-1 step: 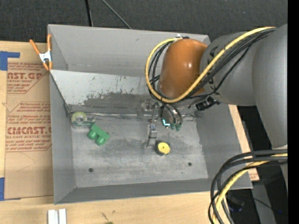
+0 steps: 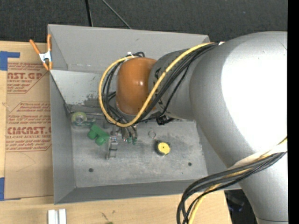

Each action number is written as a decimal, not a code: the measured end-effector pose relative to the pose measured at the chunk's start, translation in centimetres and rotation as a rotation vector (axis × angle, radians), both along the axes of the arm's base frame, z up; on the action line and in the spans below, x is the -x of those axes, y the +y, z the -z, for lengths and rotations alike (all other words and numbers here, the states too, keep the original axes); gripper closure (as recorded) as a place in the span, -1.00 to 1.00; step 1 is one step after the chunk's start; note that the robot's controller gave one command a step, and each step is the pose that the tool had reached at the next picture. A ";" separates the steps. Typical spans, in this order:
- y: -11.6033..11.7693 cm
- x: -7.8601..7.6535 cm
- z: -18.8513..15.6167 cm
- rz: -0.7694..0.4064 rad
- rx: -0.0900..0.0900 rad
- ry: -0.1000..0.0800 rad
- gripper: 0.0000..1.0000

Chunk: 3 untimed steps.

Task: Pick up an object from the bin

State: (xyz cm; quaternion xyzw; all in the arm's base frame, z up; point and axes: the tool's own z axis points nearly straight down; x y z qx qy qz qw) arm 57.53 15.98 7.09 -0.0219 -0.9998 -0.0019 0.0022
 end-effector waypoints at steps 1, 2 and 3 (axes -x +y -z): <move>2.2 -0.1 0.2 0.437 0.004 -0.004 -1.00; 2.1 -0.1 0.1 0.437 0.004 -0.005 1.00; 6.0 2.1 -12.5 0.390 -0.001 -0.010 1.00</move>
Offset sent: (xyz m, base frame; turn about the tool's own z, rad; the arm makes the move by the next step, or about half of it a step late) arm 0.0012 0.0207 -0.0009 0.4388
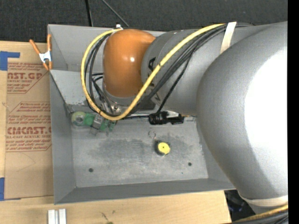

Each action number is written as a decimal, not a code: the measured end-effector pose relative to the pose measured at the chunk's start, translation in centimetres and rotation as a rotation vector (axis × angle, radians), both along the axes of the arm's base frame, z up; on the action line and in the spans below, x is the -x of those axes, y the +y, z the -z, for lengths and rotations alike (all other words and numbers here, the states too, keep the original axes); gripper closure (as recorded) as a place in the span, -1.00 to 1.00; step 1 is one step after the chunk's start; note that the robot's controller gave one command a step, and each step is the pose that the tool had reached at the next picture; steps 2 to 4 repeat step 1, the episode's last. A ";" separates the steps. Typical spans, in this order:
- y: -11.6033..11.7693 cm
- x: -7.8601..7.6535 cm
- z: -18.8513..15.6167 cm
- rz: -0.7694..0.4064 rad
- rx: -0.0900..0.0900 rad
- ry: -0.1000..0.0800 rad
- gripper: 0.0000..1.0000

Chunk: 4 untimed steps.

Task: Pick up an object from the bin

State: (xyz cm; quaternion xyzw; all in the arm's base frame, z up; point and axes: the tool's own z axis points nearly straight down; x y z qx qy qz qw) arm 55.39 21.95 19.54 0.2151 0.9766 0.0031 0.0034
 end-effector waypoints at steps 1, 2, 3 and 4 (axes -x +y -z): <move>0.1 2.1 -2.5 0.002 0.003 0.005 1.00; 0.1 2.1 -2.5 0.002 0.003 0.005 1.00; 0.1 2.1 -2.5 0.002 0.003 0.005 1.00; 0.1 2.1 -2.5 0.002 0.003 0.005 1.00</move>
Offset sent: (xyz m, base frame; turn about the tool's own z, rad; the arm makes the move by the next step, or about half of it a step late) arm -0.0209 -0.0004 0.0237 0.0038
